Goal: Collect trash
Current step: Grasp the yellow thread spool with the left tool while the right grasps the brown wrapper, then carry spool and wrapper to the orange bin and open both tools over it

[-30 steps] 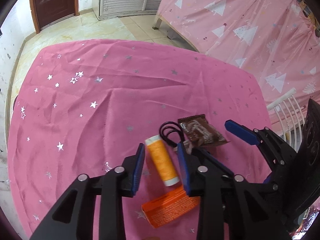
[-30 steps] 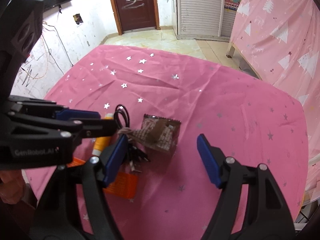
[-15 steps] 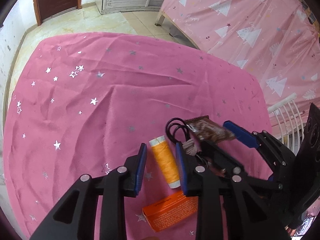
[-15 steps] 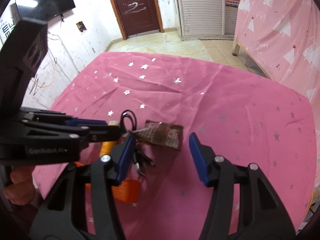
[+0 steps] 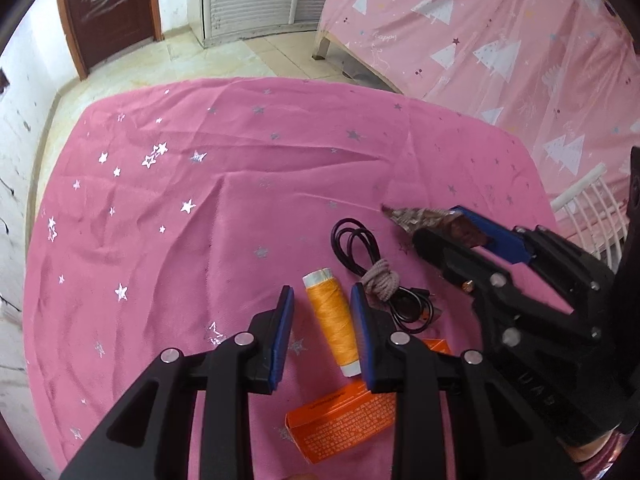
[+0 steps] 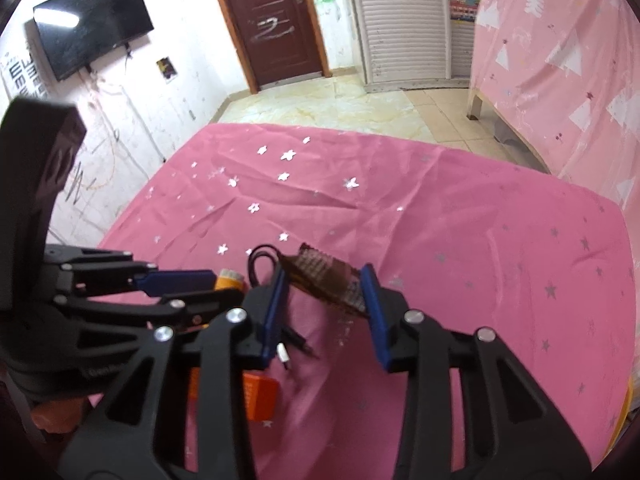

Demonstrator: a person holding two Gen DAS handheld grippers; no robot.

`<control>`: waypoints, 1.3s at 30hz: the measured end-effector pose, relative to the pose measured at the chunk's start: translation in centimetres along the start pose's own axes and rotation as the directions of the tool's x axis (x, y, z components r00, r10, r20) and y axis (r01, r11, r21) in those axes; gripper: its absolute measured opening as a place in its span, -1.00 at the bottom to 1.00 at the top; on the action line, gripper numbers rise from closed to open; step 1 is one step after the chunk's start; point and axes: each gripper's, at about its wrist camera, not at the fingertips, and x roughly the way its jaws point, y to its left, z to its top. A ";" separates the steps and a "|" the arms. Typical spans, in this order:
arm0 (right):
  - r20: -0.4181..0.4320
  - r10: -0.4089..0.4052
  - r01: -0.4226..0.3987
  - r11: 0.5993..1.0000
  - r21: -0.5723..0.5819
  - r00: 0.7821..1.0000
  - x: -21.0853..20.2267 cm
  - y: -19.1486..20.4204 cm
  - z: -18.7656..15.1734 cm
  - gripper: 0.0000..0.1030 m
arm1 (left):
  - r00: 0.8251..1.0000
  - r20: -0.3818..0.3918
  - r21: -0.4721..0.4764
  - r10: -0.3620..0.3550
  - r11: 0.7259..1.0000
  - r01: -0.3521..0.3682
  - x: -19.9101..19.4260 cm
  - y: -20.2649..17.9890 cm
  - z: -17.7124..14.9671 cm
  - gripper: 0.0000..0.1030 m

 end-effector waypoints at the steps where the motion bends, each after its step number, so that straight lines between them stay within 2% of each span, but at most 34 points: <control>1: 0.013 -0.001 0.001 1.000 0.016 1.000 -0.4 -0.4 -0.1 -0.34 | 1.000 -0.001 0.011 0.006 1.000 -0.006 0.1 -0.3 0.0 -0.56; 5: 0.031 -0.004 0.003 0.999 0.047 1.000 -0.9 -1.4 -0.2 -0.34 | 0.999 -0.001 0.042 0.034 0.999 -0.033 0.2 -1.2 0.0 -0.56; 9: 0.053 0.000 -0.004 0.997 0.078 0.999 -1.5 -2.4 -0.1 -0.34 | 0.995 0.019 0.093 0.094 0.991 -0.095 0.3 -2.5 -0.3 -0.57; 10: 0.056 0.000 -0.005 0.997 0.081 0.998 -1.5 -2.4 -0.2 -0.34 | 0.993 0.030 0.100 0.115 0.988 -0.117 0.2 -2.8 -0.5 -0.76; 13: 0.076 0.002 -0.009 0.996 0.093 0.997 -1.9 -2.7 -0.3 -0.34 | 0.991 0.041 0.106 0.126 0.986 -0.129 0.0 -3.1 -0.9 -0.82; 20: 0.123 0.001 -0.013 0.995 0.100 0.992 -3.7 -3.6 -0.4 -0.34 | 0.988 0.073 0.081 0.133 0.987 -0.138 -1.5 -3.1 -0.5 -0.82; 26: 0.150 -0.019 0.001 0.993 0.122 0.988 -5.1 -4.9 -1.0 -0.33 | 0.985 0.115 0.097 0.130 0.985 -0.141 -3.4 -4.3 0.2 -0.82; 39: 0.198 -0.134 0.086 0.968 0.234 0.971 -9.8 -11.1 -4.2 -0.33 | 0.988 0.133 0.220 0.074 0.970 -0.102 -4.0 -13.1 0.4 -0.82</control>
